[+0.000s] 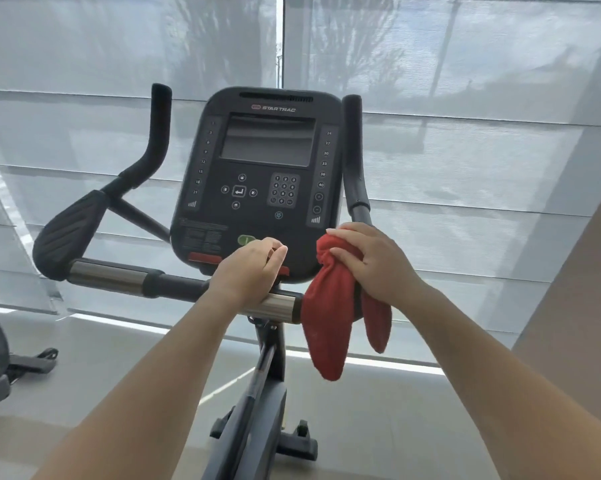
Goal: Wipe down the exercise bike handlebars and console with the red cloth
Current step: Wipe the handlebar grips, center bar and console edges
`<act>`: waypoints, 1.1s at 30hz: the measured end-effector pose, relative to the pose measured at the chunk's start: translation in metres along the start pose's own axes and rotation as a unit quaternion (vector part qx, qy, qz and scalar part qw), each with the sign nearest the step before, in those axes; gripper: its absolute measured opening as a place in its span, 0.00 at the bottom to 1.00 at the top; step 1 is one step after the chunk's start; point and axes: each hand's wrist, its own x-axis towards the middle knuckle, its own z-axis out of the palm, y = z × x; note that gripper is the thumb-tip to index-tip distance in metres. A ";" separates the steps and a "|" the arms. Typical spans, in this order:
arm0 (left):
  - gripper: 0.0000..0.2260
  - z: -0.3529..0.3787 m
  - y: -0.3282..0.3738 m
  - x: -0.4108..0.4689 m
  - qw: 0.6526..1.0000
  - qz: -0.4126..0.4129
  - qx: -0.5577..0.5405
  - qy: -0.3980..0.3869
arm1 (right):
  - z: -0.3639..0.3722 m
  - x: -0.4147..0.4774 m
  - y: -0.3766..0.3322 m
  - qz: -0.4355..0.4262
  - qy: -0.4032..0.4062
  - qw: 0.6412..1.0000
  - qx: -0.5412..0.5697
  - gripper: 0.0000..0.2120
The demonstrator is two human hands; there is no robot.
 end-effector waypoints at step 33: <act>0.13 0.013 0.015 0.015 0.998 0.032 -0.051 0.032 | -0.005 0.001 0.008 0.056 0.005 0.998 -0.005 0.16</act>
